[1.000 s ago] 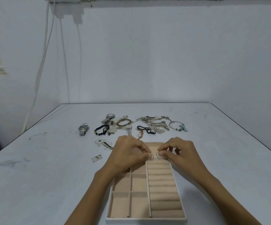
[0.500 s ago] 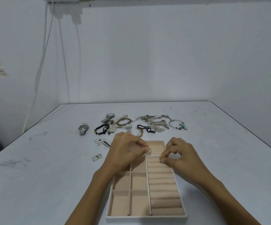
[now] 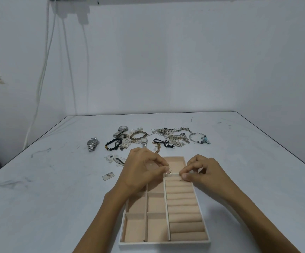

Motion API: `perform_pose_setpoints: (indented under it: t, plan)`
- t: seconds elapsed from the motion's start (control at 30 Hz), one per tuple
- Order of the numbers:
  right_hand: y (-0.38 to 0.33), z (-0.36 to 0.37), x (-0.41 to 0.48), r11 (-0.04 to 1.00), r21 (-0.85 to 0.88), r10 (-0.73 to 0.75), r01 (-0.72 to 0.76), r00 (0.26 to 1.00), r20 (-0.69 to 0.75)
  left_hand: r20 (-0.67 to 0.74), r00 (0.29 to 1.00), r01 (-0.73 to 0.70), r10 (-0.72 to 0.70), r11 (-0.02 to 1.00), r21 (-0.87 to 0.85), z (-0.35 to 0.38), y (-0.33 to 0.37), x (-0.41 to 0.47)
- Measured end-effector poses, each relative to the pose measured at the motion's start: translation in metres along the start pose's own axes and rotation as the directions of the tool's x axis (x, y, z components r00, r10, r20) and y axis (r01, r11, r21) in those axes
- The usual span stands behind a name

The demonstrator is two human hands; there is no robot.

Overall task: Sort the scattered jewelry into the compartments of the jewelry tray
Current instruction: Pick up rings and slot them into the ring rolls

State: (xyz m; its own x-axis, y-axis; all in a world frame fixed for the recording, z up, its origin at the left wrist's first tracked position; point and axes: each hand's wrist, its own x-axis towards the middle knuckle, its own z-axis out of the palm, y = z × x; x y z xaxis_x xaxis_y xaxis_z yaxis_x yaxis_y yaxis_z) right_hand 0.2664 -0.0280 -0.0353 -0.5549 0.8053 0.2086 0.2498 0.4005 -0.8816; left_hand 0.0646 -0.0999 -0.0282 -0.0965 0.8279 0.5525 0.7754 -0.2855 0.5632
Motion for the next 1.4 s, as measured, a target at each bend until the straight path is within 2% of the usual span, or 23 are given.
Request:
perform_pose_setpoints:
  t: [0.1, 0.17, 0.23, 0.27, 0.33, 0.43, 0.73, 0.87, 1.4]
  plan:
    - [0.000, -0.002, 0.001, 1.000, 0.019, 0.005, -0.004, 1.000, -0.017, 0.034, 0.999, -0.019, 0.018, 1.000, 0.022, 0.001, 0.001, -0.002]
    - [0.005, -0.007, 0.001, 1.000, 0.011, -0.018, 0.019, 0.995, -0.102, 0.048, 0.998, -0.028, 0.026, 0.999, 0.038, 0.002, 0.002, -0.002]
    - [0.015, -0.013, -0.003, 0.988, -0.154, -0.054, 0.025, 0.981, -0.187, 0.051, 0.998, -0.050, 0.048, 0.997, 0.053, 0.002, 0.005, -0.003]
    - [0.020, -0.015, -0.006, 0.961, -0.275, -0.046, -0.002, 0.985, -0.168, 0.054, 0.997, -0.065, 0.062, 0.996, 0.062, 0.003, 0.006, -0.003]
    - [0.029, -0.015, -0.013, 0.861, -0.505, 0.052, -0.061, 0.998, -0.032, 0.063, 0.994, -0.089, 0.085, 0.993, 0.080, 0.003, 0.008, -0.003]
    - [0.032, -0.011, -0.015, 0.750, -0.660, 0.145, -0.048, 0.985, 0.093, 0.096, 0.987, -0.144, 0.133, 0.982, 0.123, 0.005, 0.008, -0.004]
    - [0.033, -0.008, -0.015, 0.662, -0.749, 0.146, -0.029, 0.985, 0.092, 0.151, 0.968, -0.219, 0.198, 0.966, 0.137, 0.005, 0.007, -0.004]
    - [0.032, -0.007, -0.014, 0.642, -0.766, 0.146, -0.021, 0.985, 0.095, 0.193, 0.960, -0.240, 0.202, 0.950, 0.200, 0.003, 0.004, -0.005]
    - [0.031, -0.007, -0.015, 0.658, -0.752, 0.181, -0.037, 0.977, 0.110, 0.230, 0.954, -0.244, 0.191, 0.943, 0.228, 0.002, 0.004, -0.005]
